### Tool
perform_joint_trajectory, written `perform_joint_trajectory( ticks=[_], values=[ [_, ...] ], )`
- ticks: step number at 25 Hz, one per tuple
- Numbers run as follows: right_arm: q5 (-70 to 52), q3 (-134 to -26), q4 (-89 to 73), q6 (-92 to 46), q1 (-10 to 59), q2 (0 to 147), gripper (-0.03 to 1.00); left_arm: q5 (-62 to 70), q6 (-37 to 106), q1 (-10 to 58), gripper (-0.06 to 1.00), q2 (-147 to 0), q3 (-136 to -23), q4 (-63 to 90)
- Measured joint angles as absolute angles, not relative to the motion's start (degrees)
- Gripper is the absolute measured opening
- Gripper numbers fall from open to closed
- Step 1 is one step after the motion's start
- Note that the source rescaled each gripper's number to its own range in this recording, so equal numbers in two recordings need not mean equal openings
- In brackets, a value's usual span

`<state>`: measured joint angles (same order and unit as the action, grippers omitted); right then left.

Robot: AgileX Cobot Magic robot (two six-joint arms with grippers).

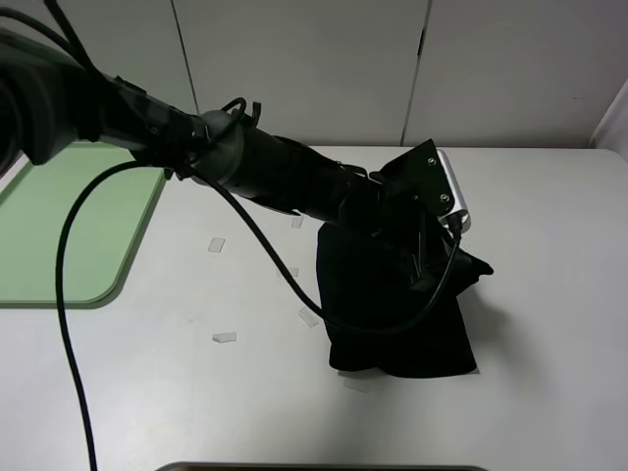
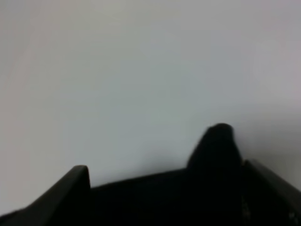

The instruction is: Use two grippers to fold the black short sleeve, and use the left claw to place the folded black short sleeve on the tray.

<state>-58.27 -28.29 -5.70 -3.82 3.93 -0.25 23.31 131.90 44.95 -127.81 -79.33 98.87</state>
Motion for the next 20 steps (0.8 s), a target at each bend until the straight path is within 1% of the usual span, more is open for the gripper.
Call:
perform_joint_trajectory(
  ticks=[7, 10, 12, 14, 16, 20],
  values=[
    [-58.3, -28.3, -5.7, -3.8, 3.9, -0.3, 1.0, 21.4, 133.0, 44.9, 0.65, -131.2, -84.3, 98.9],
    [-58.3, -28.3, -5.7, -3.8, 3.9, -0.3, 1.0, 21.4, 130.4, 44.9, 0.65, -131.3, -85.0, 99.0],
    [-58.3, -28.3, -5.8, -3.8, 3.9, -0.3, 1.0, 21.4, 124.4, 44.9, 0.65, -131.3, -85.3, 98.8],
    [-58.3, -28.3, -5.8, -3.8, 3.9, -0.3, 1.0, 21.2, 115.7, 44.9, 0.65, -131.3, -85.9, 95.5],
    [-58.3, -28.3, -5.8, -3.8, 3.9, -0.3, 1.0, 21.1, 104.2, 44.9, 0.65, -131.3, -87.0, 89.1],
    [-58.3, -28.3, -5.8, -3.8, 3.9, -0.3, 1.0, 18.6, 82.6, 44.9, 0.65, -131.3, -90.5, 68.9]
  ],
)
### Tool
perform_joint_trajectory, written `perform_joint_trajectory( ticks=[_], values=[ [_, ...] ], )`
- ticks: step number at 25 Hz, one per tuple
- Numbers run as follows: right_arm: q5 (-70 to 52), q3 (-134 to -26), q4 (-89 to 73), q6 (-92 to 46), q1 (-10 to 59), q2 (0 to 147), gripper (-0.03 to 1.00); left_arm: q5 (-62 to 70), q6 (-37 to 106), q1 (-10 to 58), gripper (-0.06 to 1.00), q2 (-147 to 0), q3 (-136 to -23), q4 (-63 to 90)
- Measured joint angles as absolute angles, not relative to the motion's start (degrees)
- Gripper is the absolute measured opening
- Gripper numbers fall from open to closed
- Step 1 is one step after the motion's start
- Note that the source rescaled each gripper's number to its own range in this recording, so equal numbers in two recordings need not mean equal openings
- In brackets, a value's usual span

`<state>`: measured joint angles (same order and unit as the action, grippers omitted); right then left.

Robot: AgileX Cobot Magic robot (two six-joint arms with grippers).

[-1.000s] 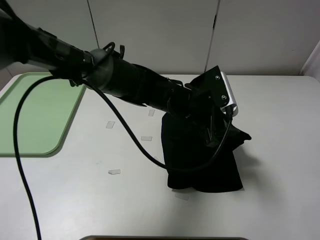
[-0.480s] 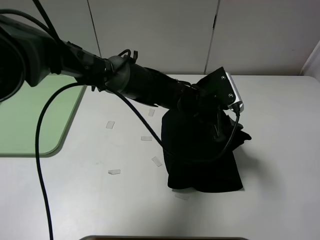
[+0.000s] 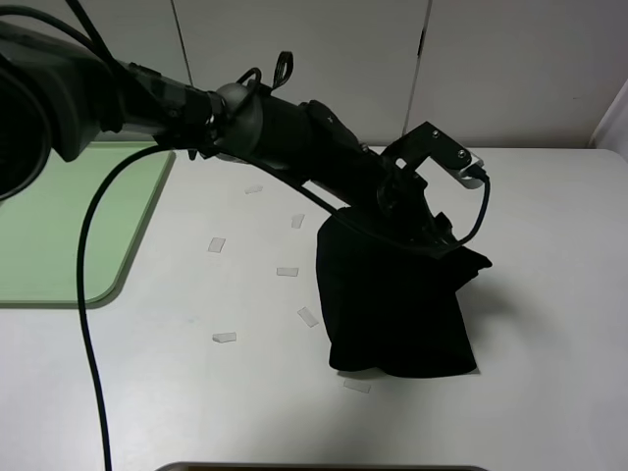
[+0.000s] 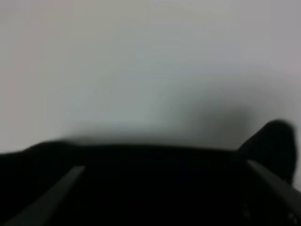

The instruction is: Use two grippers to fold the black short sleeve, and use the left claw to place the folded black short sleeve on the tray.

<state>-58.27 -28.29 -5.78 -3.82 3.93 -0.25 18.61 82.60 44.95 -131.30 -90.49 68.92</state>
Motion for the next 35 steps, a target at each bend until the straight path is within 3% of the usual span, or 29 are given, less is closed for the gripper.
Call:
perform_joint_trajectory(
  ticks=[6, 11, 20, 26, 35],
  values=[
    [-58.3, -28.3, -5.8, -3.8, 3.9, -0.3, 1.0, 9.9, 51.7, 46.0, 0.65, -131.3, -93.5, 38.6],
    [-58.3, -28.3, -5.8, -3.8, 3.9, -0.3, 1.0, -1.7, 35.6, 47.2, 0.65, -131.4, -93.4, 24.8],
    [-58.3, -28.3, -5.8, -3.8, 3.9, -0.3, 1.0, -29.1, -4.9, 47.1, 0.64, -131.8, -86.0, -10.8],
    [-58.3, -28.3, -5.8, -3.8, 3.9, -0.3, 1.0, -36.6, -11.2, 46.9, 0.64, -135.9, -82.7, -19.8],
    [-58.3, -28.3, -5.8, -3.8, 3.9, -0.3, 1.0, -48.7, -5.1, 46.8, 0.64, -142.3, -82.6, -25.0]
  ],
)
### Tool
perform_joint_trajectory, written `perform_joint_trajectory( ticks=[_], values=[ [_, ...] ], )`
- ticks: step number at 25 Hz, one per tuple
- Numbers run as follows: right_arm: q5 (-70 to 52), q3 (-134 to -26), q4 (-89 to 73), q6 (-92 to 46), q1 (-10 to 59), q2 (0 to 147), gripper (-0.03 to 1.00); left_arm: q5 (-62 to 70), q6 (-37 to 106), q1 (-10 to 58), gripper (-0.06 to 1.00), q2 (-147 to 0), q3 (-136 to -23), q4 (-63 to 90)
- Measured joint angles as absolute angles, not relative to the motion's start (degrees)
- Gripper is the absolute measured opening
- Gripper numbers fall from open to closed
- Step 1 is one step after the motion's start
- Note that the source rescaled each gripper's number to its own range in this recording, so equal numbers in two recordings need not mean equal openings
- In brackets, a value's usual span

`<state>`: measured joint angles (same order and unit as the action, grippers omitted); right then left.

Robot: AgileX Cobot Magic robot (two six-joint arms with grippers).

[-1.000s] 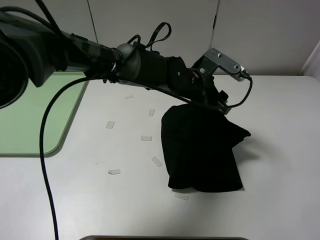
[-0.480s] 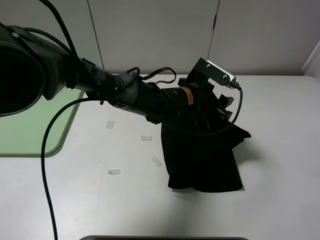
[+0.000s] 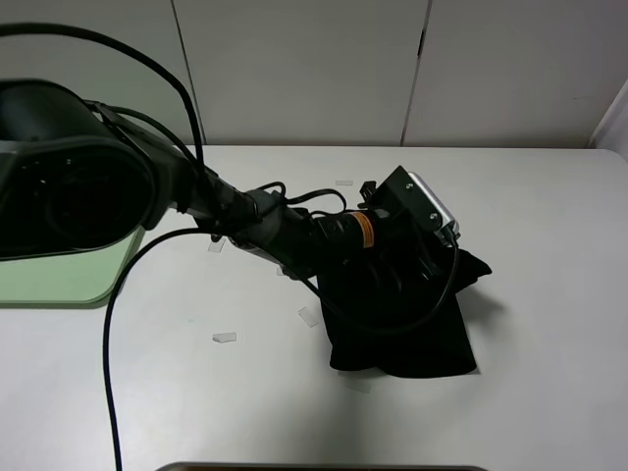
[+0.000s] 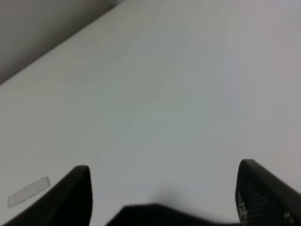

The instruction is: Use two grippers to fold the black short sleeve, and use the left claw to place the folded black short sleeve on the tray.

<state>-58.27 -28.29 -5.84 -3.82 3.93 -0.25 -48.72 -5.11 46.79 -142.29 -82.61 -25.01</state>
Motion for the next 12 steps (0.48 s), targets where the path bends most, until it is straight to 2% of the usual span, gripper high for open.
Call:
perform_joint_trajectory(
  ticks=[12],
  values=[
    [-58.3, -28.3, -5.8, -3.8, 3.9, -0.3, 1.0, -56.4, 3.3, 46.8, 0.64, -146.6, -83.0, -22.3]
  ],
)
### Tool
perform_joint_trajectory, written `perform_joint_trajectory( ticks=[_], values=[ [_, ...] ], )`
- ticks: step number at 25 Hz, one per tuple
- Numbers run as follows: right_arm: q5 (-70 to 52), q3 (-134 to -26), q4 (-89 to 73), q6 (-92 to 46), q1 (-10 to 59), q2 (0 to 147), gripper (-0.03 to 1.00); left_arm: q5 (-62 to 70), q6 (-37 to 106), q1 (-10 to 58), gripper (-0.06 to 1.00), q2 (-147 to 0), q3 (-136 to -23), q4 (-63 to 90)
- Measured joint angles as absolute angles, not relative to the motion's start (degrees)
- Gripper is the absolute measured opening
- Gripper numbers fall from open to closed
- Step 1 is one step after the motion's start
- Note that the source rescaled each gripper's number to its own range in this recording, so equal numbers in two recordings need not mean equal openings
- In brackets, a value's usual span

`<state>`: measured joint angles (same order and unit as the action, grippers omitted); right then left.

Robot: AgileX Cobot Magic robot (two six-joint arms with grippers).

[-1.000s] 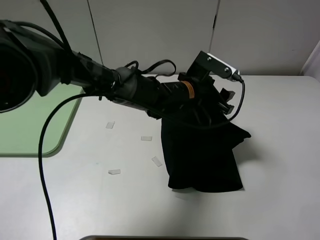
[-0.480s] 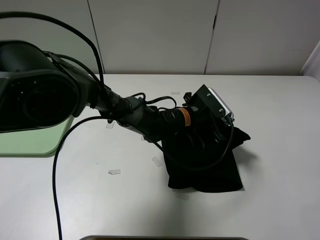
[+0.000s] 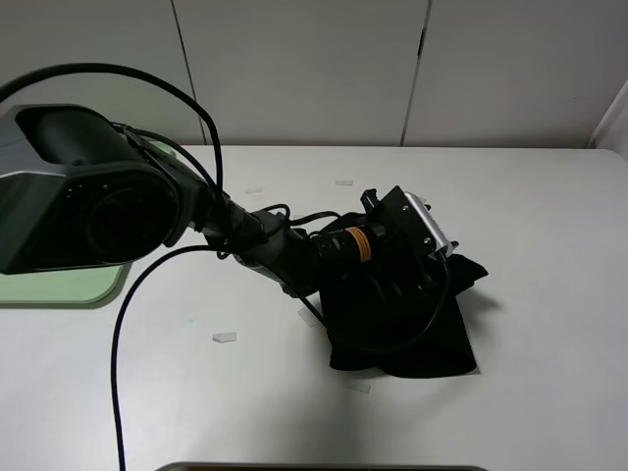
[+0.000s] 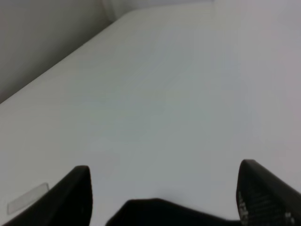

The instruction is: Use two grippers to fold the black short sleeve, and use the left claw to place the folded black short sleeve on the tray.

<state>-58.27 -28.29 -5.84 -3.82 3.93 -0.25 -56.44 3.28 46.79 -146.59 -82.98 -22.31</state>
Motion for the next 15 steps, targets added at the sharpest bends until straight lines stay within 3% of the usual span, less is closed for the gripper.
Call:
perform_joint_trajectory(
  ticks=[10, 15],
  values=[
    [-58.3, -28.3, -5.8, -3.8, 3.9, -0.3, 1.0, -56.8, -16.5, 45.6, 0.64, -137.7, -78.7, -20.1],
    [-58.3, -28.3, -5.8, -3.8, 3.9, -0.3, 1.0, -51.5, -30.6, 40.6, 0.64, -125.6, -68.6, -26.0]
  ],
)
